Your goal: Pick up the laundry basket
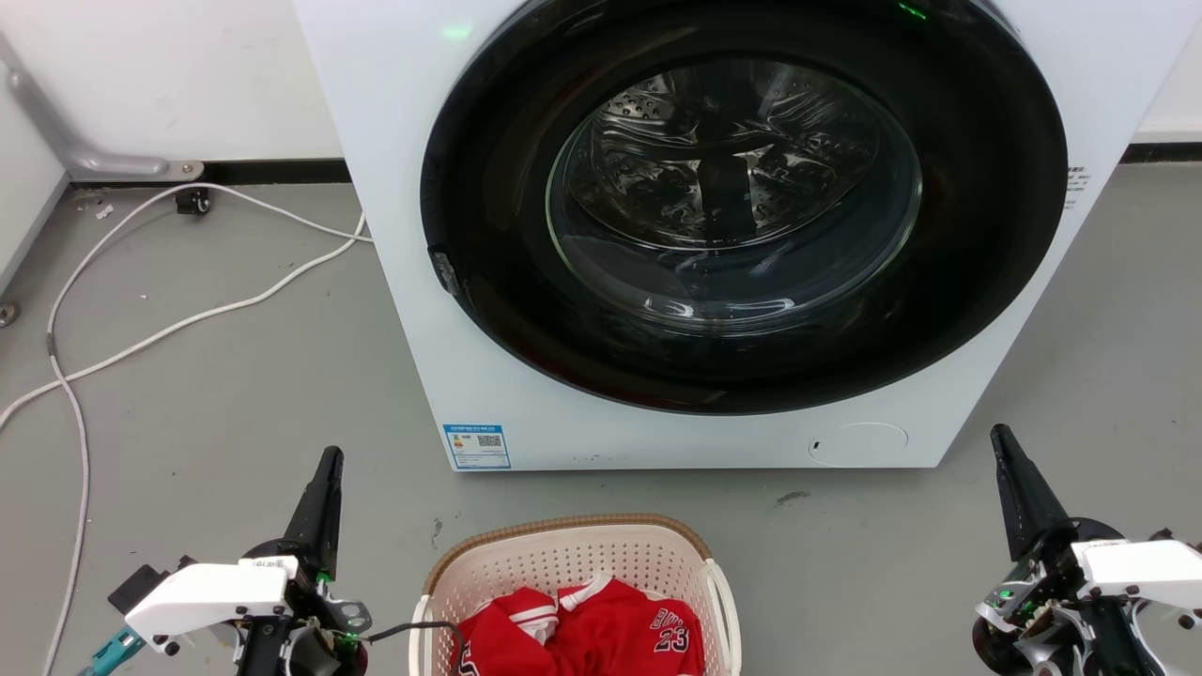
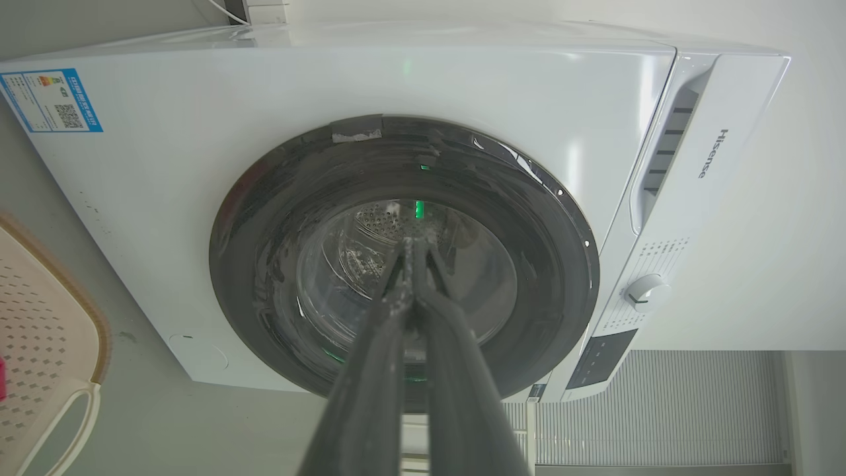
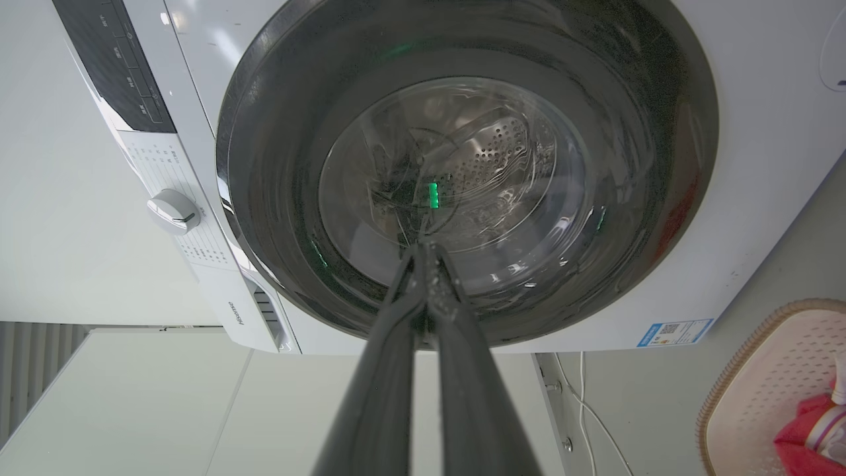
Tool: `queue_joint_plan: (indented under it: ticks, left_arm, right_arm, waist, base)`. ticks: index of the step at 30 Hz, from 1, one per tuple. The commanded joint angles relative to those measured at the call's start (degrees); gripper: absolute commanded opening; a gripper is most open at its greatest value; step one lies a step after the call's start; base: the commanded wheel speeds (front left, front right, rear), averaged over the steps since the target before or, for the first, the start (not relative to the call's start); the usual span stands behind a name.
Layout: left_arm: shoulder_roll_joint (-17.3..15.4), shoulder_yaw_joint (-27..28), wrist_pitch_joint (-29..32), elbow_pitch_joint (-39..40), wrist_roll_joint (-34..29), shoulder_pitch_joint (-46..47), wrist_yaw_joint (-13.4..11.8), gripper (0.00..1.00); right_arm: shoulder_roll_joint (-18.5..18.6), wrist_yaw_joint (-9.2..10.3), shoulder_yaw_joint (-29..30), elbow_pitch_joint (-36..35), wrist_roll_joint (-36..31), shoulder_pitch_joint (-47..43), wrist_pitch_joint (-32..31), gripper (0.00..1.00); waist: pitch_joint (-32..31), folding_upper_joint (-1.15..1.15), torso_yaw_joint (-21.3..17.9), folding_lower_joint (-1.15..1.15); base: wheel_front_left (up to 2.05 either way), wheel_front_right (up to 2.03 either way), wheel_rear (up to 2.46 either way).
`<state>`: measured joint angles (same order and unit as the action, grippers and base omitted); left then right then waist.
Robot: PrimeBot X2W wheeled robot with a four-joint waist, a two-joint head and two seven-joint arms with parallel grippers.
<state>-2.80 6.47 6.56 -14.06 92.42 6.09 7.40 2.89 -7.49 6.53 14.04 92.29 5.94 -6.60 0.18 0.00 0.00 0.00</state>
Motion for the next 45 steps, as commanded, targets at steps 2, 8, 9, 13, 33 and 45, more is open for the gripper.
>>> queue_joint_plan:
  ticks: [2,8,9,13,33,45]
  left_arm:
    - [-0.2,0.1,0.1,0.0,0.0,0.3,0.2,0.0]
    - [-0.2,0.1,0.1,0.0,0.0,0.3,0.2,0.0]
    - [-0.2,0.1,0.1,0.0,0.0,0.3,0.2,0.0]
    - [-0.2,0.1,0.1,0.0,0.0,0.3,0.2,0.0]
    - [0.1,0.3,-3.3,1.0,-8.4,-0.7,-0.3,1.0]
    - [0.1,-1.7,-7.0,5.1,-27.8,-1.5,-3.0,1.0]
  right_arm:
    - [0.0,0.01,0.0,0.0,0.2,0.6,-0.1,0.0]
    - [0.0,0.01,0.0,0.0,0.2,0.6,-0.1,0.0]
    - [0.0,0.0,0.0,0.0,0.2,0.6,-0.1,0.0]
    - [0.0,0.0,0.0,0.0,0.2,0.6,-0.1,0.0]
    - [0.0,0.0,0.2,-0.4,-8.9,-1.0,3.3,1.0]
    - [0.0,0.0,-1.3,-4.8,-31.1,-2.5,7.0,1.0]
  waist:
    - [0.0,0.0,0.0,0.0]
    - [0.0,0.0,0.0,0.0]
    - [0.0,0.0,0.0,0.0]
    - [0.0,0.0,0.0,0.0]
    - [0.2,0.0,0.0,0.0]
    - [0.4,0.0,0.1,0.0]
  base:
    - [0.0,0.0,0.0]
    - [0.0,0.0,0.0]
    - [0.0,0.0,0.0]
    - [0.0,0.0,0.0]
    - [0.0,0.0,0.0]
    - [0.0,0.0,0.0]
